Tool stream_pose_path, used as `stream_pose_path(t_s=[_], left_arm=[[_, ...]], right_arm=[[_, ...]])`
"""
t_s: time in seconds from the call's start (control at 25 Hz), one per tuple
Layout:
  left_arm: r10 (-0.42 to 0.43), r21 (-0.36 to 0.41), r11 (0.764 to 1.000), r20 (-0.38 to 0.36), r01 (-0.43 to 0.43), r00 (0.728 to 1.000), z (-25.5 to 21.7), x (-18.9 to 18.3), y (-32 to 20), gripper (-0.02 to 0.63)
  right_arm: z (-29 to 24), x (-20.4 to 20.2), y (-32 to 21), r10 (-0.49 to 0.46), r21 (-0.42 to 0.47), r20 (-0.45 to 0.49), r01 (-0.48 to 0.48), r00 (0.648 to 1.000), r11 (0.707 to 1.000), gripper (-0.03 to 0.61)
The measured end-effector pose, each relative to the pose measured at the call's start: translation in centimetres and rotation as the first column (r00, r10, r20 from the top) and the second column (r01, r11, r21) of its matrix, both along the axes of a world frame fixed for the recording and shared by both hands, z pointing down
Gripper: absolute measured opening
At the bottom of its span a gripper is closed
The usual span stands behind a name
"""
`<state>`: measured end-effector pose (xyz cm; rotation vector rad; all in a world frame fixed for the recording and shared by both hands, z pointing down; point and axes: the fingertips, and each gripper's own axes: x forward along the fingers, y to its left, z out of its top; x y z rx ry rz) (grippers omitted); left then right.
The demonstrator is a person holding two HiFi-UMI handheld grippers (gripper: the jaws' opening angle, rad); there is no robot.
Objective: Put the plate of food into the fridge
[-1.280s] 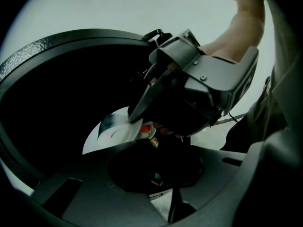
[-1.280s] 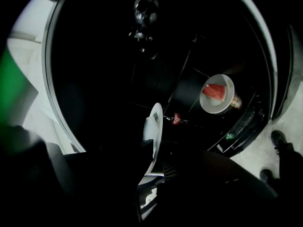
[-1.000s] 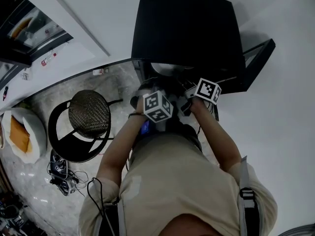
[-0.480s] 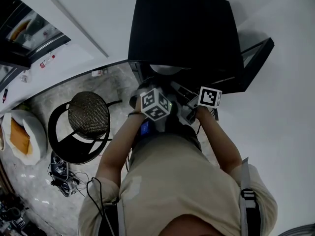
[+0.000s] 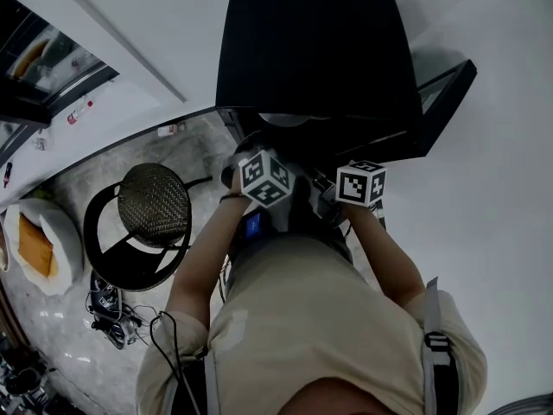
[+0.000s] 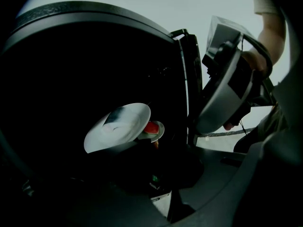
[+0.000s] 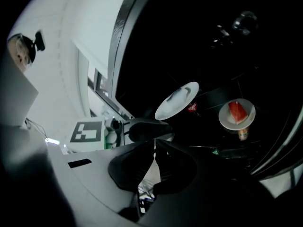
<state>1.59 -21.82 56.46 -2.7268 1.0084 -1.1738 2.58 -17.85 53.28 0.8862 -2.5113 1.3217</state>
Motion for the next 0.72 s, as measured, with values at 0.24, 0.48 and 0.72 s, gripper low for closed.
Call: stream_pose_path(t_s=[0.24, 0.48, 0.72], left_arm=[[-0.050, -0.023, 0.999, -0.030, 0.049, 0.998, -0.1, -0.3, -1.0, 0.055], [-0.089, -0.046, 0.995, -0.057, 0.086, 0.994, 0.1, -0.4, -1.7, 0.055], [-0.065, -0.058, 0.997, -0.084, 0.060, 0.994, 0.2, 0.5, -0.4, 0.055]], right_arm=[[0.1, -0.6, 1.1, -0.062, 0.039, -0.091, 0.066, 0.994, 0.997, 0.028], [0.5, 0.1, 1.4, -0.059, 0.028, -0.106, 0.062, 0.993, 0.998, 0.028], [0.7, 0.5, 1.3, -0.053, 0.026, -0.117, 0.056, 0.992, 0.998, 0.028]])
